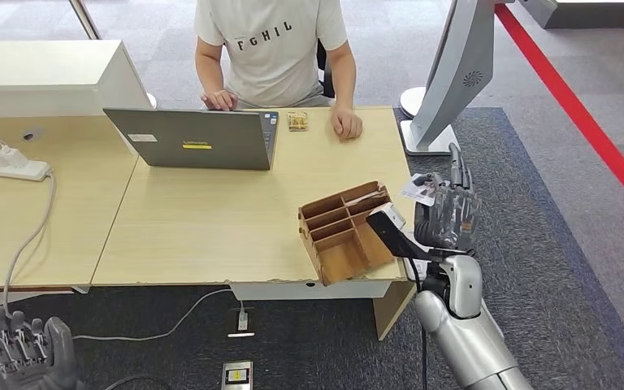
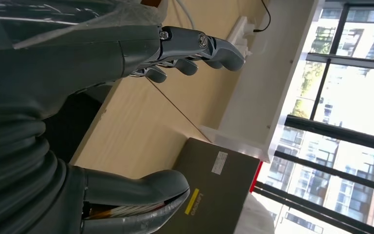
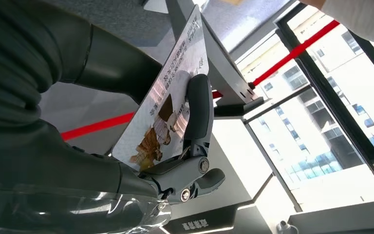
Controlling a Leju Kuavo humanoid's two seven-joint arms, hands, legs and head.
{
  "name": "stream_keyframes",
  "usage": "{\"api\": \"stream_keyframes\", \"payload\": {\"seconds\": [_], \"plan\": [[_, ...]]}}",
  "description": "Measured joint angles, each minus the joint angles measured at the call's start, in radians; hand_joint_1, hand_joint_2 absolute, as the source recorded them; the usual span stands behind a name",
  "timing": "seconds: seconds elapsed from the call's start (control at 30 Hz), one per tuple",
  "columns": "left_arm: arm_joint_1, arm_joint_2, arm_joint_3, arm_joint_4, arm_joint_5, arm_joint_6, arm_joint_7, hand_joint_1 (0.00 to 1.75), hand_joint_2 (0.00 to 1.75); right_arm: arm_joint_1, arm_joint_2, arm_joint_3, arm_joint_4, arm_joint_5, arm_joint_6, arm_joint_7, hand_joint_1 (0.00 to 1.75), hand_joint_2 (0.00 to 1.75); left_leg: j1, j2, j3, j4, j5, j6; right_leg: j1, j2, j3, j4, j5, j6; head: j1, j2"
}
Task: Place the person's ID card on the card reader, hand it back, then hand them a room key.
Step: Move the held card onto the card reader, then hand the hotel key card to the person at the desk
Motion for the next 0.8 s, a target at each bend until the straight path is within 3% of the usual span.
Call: {"api": "stream_keyframes", "payload": {"seconds": [0.3,0.8], "plan": [[-0.039,0.021,-0.014,0.021,0.003,0.0,0.01,0.0,1.75,-0.087,0.018,0.009,-0.029,0.008,0.054,-0.002,1.75,1.75,0.0,0.0,-0.002,0.0,0.0,0.0,0.0,0.0,-0.001,0.001,0.0,0.0,0.0,0.0],[-0.07,0.031,-0.027,0.03,-0.025,0.0,0.026,0.0,1.75,-0.305,0.221,0.128,0.228,0.035,0.093,-0.059,1.75,1.75,0.001,-0.001,-0.005,0.0,0.001,-0.001,0.0,0.0,-0.004,0.003,0.0,0.0,0.0,0.0]]}}
